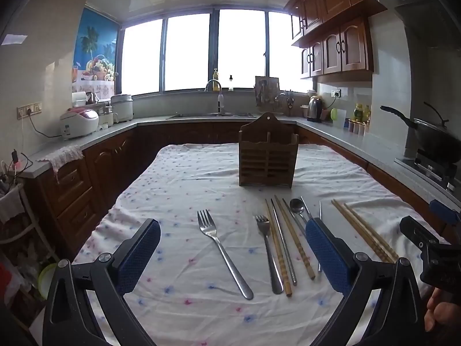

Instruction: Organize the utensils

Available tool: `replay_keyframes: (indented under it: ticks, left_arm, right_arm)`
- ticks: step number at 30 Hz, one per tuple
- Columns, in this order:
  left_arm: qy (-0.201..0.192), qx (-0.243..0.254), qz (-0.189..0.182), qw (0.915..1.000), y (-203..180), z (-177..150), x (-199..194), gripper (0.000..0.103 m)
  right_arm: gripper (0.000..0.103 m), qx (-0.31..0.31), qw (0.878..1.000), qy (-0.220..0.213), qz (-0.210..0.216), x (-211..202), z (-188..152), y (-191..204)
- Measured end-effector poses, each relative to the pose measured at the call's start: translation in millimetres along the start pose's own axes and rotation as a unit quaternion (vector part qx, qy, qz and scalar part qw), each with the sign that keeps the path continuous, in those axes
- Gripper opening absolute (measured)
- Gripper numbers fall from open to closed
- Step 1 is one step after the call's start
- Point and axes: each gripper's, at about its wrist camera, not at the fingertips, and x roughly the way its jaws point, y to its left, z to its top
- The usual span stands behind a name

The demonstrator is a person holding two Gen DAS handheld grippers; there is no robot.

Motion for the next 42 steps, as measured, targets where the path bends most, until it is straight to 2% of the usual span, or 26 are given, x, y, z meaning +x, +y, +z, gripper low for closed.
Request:
replay_keyframes:
  ticks: [23,42]
  left_arm:
    - [-0.022,-0.008,-0.003,0.9997,2.2,-3.0,-4.2,0.102]
    - [-0.024,-0.010,-0.005,0.9997,1.8,-5.7,-3.2,0.102]
  right_arm:
    - [0.103,0.010,1.000,-0.006,-0.001,-2.7,-1.2,-2.4]
    - [0.103,0.010,1.000,-0.009,-0.001,-4.9,0.2,-1.9]
